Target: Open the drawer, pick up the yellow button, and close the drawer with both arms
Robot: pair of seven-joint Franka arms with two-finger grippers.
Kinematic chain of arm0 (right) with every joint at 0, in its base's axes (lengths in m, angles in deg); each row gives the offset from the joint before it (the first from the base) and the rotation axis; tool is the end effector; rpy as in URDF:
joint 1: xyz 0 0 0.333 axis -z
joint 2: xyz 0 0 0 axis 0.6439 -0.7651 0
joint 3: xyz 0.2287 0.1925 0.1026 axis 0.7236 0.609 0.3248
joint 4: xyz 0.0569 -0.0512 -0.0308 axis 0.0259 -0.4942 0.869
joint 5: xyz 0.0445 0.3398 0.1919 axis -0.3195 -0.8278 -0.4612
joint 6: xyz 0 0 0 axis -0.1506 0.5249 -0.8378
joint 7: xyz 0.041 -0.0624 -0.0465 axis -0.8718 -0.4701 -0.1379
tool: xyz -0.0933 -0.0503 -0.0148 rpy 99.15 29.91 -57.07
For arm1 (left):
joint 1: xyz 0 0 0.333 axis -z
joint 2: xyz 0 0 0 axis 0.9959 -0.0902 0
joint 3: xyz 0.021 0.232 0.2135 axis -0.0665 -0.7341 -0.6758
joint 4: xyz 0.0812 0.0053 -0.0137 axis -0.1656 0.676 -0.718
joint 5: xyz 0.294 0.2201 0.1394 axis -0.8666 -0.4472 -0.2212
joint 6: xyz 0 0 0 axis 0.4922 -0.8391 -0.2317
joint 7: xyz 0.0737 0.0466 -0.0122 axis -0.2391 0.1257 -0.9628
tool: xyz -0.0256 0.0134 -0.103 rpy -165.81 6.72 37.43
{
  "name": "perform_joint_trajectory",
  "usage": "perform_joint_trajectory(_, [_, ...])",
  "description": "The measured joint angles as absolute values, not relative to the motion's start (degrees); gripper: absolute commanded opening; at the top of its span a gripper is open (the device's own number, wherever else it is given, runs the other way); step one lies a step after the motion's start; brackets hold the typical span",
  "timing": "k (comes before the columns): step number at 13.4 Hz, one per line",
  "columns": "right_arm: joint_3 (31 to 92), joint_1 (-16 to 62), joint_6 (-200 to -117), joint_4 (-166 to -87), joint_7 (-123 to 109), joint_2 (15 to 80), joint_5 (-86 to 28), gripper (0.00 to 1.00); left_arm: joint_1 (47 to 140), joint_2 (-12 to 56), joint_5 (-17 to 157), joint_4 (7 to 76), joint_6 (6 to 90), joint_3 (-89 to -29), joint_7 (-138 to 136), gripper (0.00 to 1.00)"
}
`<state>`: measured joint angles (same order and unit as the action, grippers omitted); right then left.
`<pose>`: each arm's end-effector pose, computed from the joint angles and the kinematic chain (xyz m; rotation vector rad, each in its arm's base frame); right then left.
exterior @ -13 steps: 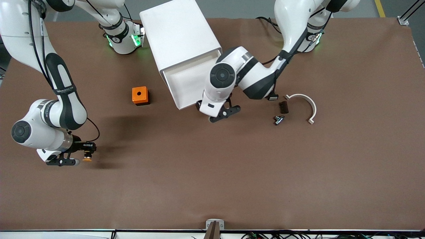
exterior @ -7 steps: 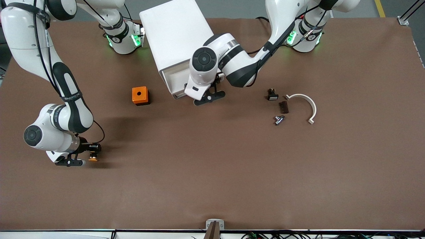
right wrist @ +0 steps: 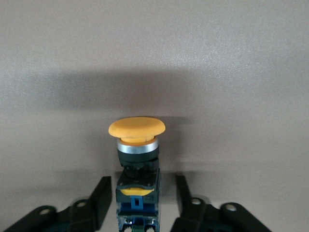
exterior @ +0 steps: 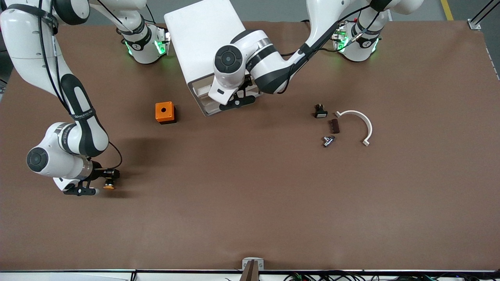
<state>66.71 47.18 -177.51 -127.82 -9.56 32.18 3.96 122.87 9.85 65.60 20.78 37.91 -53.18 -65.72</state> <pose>0.6515 -0.0805 0.1784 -3.0866 0.0596 0.1104 0.3817 -0.5975 0.3496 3.0449 0.3829 -0.5328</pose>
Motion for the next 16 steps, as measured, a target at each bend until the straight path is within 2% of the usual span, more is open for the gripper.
perform_joint_trajectory(5, [66.7,48.09,-177.31,-126.49,-9.64,34.15,3.96,1.0,124.69,9.62,65.69,20.81,37.87,-53.08,-66.23,1.0])
perform_joint_trajectory(11, [67.25,48.08,-169.71,-125.92,-14.23,44.13,4.04,1.0,124.18,9.63,65.71,20.73,37.77,-53.26,-67.91,1.0])
perform_joint_trajectory(16, [67.08,48.29,-161.34,-125.38,-14.53,51.15,4.03,1.0,112.64,10.6,60.64,19.7,37.83,-53.35,-67.52,1.0])
